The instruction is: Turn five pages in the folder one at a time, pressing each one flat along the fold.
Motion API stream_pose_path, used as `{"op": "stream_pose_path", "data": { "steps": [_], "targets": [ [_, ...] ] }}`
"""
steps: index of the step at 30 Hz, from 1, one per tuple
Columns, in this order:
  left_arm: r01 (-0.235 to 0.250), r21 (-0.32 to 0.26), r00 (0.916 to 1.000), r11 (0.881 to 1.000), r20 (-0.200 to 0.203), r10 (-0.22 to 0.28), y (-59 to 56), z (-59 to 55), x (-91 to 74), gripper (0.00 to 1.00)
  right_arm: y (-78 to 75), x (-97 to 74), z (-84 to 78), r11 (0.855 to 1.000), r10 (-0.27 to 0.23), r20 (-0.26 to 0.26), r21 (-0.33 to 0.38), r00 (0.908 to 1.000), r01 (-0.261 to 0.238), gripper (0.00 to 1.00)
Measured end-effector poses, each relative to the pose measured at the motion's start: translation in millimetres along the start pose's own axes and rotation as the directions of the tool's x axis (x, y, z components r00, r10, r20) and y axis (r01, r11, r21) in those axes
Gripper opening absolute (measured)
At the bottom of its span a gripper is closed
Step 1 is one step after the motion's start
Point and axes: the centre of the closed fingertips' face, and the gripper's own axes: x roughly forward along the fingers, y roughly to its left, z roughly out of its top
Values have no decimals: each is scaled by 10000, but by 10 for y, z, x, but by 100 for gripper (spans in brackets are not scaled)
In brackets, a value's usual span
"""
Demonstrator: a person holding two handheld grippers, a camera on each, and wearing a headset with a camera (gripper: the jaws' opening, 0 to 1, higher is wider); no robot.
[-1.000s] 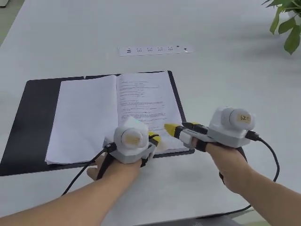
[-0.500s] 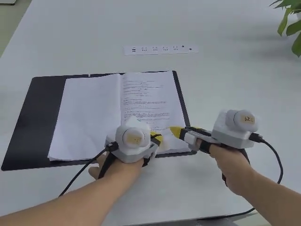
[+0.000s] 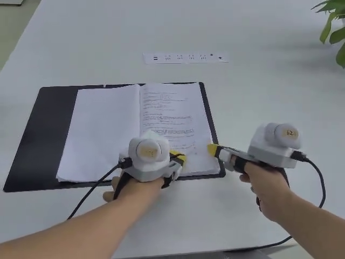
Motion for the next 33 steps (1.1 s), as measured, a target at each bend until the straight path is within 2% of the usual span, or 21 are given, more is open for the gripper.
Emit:
{"op": "stream_pose_path", "data": {
  "steps": [3,7,13,17,20,22,26,33],
  "targets": [
    [114,252,9998,9996,-134,-110,-8,-21,-115,6,100,-33,104,9993,238,255,287,9994,-245,0],
    [183,482,9998,9987,-86,-179,44,13,-294,11,358,-107,221,9953,764,532,557,9957,-793,0],
    [-65,651,9998,9979,216,51,234,88,-651,17,711,-200,373,9813,1459,1116,1101,9830,-1581,0],
    [-350,623,9982,9974,508,319,420,105,-975,19,1027,-226,462,9644,2022,1512,1410,9676,-2236,0],
    [-525,576,9969,9970,622,489,524,90,-1155,20,1209,-223,489,9563,2266,1654,1494,9598,-2515,0],
    [-696,540,9954,9961,697,657,614,61,-1298,21,1387,-199,506,9476,2510,1753,1564,9520,-2787,0],
    [-1046,445,9921,9935,745,1011,764,-13,-1575,21,1638,-132,507,9375,2804,1846,1580,9420,-3101,0],
    [-1525,252,9834,9880,1030,1492,966,-74,-1989,23,2098,47,419,9201,3335,1714,1552,9271,-3596,0]
  ]
}}
